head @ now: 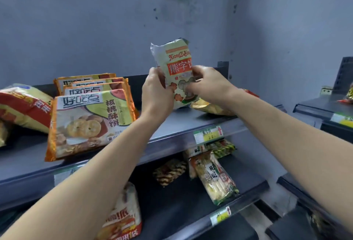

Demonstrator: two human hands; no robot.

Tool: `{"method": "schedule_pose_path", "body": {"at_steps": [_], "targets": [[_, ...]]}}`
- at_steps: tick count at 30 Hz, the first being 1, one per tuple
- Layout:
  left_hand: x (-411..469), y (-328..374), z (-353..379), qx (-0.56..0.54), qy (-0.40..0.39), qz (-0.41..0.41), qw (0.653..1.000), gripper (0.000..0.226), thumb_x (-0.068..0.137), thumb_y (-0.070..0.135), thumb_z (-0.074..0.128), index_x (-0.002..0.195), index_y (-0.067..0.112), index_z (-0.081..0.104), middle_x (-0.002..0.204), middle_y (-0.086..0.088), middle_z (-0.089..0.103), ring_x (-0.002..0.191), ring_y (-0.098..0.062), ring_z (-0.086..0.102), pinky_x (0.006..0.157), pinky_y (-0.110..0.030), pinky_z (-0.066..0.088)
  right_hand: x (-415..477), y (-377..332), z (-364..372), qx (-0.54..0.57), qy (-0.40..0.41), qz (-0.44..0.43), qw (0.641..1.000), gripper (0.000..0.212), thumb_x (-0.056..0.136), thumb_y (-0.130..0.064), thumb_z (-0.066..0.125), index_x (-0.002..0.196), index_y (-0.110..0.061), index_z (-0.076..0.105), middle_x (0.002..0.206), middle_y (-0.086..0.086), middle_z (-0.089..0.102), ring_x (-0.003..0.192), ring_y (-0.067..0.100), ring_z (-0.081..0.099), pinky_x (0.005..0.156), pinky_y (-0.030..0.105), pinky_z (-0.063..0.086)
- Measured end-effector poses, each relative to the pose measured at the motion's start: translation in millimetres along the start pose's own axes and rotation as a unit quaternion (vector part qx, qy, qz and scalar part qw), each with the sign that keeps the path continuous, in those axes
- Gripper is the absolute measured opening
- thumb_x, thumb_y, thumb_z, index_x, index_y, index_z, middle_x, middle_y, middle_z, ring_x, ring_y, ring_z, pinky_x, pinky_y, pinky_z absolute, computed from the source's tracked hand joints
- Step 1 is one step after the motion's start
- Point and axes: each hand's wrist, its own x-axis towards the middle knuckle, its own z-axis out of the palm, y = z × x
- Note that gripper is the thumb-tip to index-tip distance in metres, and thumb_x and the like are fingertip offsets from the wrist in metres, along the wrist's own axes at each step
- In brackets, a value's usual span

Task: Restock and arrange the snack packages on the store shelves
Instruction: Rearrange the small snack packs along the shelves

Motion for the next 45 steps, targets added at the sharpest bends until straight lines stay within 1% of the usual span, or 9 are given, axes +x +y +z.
{"method": "schedule_pose_path", "body": {"at_steps": [6,11,14,19,23,29,34,37,45], "targets": [[34.7,-24.0,27.8,0.020,-0.018,-0.027,0.999,0.023,0.085,0.000,0.060,0.096,0.013,0.045,0.097,0.002,0.052,0.089,-0.012,0.050,0.057,-0.012,0.039,52.6,24.4,-1.4,0.013,-0.059,0.055,0.997,0.029,0.087,-0.006,0.058,0.113,-0.016,0.052,0.108,0.000,0.061,0.101,0.017,0.058,0.083,0.030,0.049],[48.6,-32.5,47.9,0.038,-0.020,-0.047,0.998,0.021,0.086,-0.001,0.060,0.102,0.008,0.050,0.098,0.002,0.052,0.091,-0.011,0.050,0.065,-0.016,0.044,82.3,53.0,-2.2,0.033,-0.091,0.069,0.993,0.035,0.084,-0.005,0.060,0.113,-0.018,0.047,0.117,0.003,0.061,0.111,0.021,0.057,0.096,0.038,0.050],[51.4,-42.5,62.7,0.060,-0.034,-0.069,0.995,0.020,0.086,0.000,0.060,0.097,0.012,0.048,0.098,0.002,0.053,0.090,-0.012,0.052,0.072,-0.022,0.045,91.2,70.7,-4.9,-0.001,-0.125,0.070,0.990,0.032,0.085,-0.008,0.060,0.112,-0.020,0.046,0.118,0.002,0.060,0.107,0.018,0.057,0.088,0.031,0.050],[52.4,-60.2,90.0,0.096,-0.065,-0.124,0.986,0.017,0.087,0.002,0.060,0.095,0.010,0.049,0.098,-0.001,0.057,0.089,-0.017,0.056,0.073,-0.028,0.050,96.3,100.2,-13.8,-0.068,-0.192,0.075,0.976,0.032,0.087,-0.009,0.060,0.118,-0.015,0.054,0.116,0.000,0.061,0.106,0.017,0.058,0.094,0.033,0.050],[57.2,-62.5,104.0,0.100,-0.050,-0.141,0.984,0.016,0.085,0.004,0.063,0.093,0.008,0.050,0.097,-0.004,0.060,0.091,-0.021,0.060,0.082,-0.039,0.055,100.6,116.2,-19.1,-0.106,-0.184,0.051,0.976,0.033,0.089,-0.008,0.054,0.122,-0.013,0.055,0.123,0.003,0.062,0.109,0.019,0.058,0.087,0.027,0.050],[59.7,-65.1,115.6,0.115,-0.020,-0.144,0.983,0.016,0.086,0.005,0.064,0.092,0.007,0.049,0.094,-0.002,0.058,0.086,-0.018,0.056,0.072,-0.029,0.050,104.8,126.6,-18.2,-0.096,-0.191,0.035,0.976,0.043,0.090,-0.007,0.051,0.133,-0.014,0.049,0.131,0.004,0.057,0.119,0.020,0.054,0.097,0.034,0.049],[57.7,-64.4,114.1,0.147,0.015,-0.160,0.976,0.013,0.088,0.006,0.062,0.096,0.007,0.051,0.096,-0.003,0.057,0.085,-0.017,0.054,0.069,-0.026,0.042,101.4,127.0,-18.4,-0.083,-0.217,0.012,0.973,0.046,0.092,-0.007,0.049,0.137,-0.016,0.043,0.135,0.002,0.054,0.122,0.020,0.051,0.092,0.026,0.045],[56.8,-60.6,110.0,0.163,0.015,-0.170,0.972,0.019,0.087,0.006,0.061,0.105,0.005,0.055,0.104,-0.007,0.060,0.089,-0.017,0.053,0.071,-0.026,0.043,96.3,125.9,-16.9,-0.098,-0.180,-0.016,0.979,0.044,0.092,-0.008,0.048,0.135,-0.014,0.044,0.134,0.004,0.054,0.121,0.020,0.051,0.085,0.023,0.041],[26.8,-17.3,93.1,0.169,0.026,-0.074,0.982,0.020,0.086,0.008,0.063,0.106,0.005,0.059,0.098,-0.005,0.063,0.084,-0.015,0.057,0.070,-0.019,0.047,59.6,103.8,-28.0,-0.019,-0.082,-0.123,0.989,0.039,0.090,-0.008,0.052,0.128,-0.012,0.057,0.129,0.005,0.060,0.117,0.019,0.055,0.097,0.024,0.041]]}}
